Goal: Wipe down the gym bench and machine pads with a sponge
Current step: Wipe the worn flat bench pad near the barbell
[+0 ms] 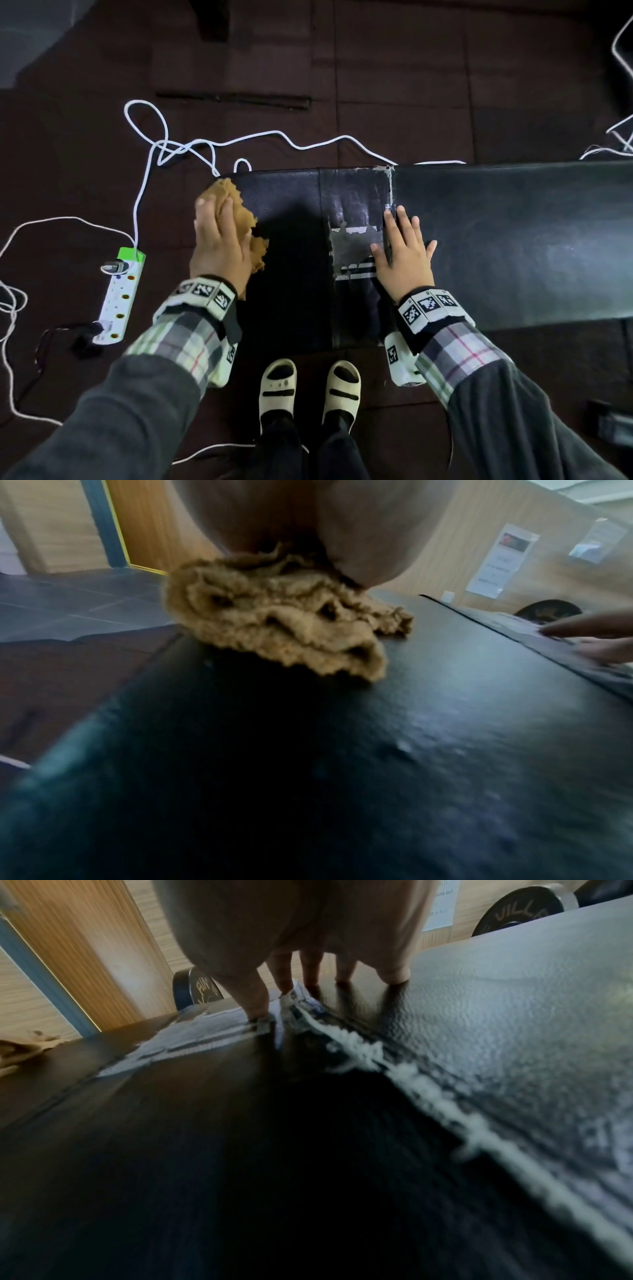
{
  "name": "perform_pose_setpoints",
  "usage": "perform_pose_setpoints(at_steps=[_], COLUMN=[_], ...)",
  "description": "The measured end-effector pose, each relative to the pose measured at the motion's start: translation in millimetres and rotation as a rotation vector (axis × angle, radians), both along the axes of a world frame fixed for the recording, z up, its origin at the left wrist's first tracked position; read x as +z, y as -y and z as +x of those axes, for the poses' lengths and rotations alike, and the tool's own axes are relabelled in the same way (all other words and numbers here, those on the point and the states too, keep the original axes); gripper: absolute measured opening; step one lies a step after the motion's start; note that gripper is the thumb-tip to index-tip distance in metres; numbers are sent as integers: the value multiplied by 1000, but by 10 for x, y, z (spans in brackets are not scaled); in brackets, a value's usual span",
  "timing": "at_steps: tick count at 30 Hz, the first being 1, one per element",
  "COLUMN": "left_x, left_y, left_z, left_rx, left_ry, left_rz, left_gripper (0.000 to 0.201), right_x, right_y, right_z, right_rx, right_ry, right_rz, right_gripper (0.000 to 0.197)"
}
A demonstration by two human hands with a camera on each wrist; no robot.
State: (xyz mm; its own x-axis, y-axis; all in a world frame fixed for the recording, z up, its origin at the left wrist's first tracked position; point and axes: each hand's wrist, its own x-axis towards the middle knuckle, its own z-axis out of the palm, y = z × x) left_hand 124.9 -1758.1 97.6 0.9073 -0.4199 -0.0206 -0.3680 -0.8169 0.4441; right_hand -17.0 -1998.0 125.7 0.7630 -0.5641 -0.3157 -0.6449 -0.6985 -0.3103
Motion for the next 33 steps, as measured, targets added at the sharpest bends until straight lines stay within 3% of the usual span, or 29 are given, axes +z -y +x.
perform_pose_setpoints(at_steps=[5,9,14,17,21,25,29,33], left_x=[-48,-39,7,-27,-102,-99,-101,-80], left_y=[311,515,290,-28,-312,-80,145,103], left_z=[-66,199,310,91,-584,-1064,-785,-502], left_rx=[-158,-115,-27,35,149,-20,-24,106], left_ry=[10,-36,-64,-31,-33,16,12,-32], left_rz=[59,31,12,-53,-47,51,59,11], left_gripper=[57,59,58,56,58,57,62,59], right_x=[-3,6,22,30,45,38,40,52], right_y=[-11,-3,10,0,-6,-8,6,11], right_z=[7,6,8,12,9,10,13,5], right_rx=[5,7,16,15,19,19,29,33], right_ry=[-9,-9,-30,-25,-34,-35,-42,-40], right_rz=[-7,4,7,9,9,10,11,10], right_gripper=[60,61,61,61,61,61,61,61])
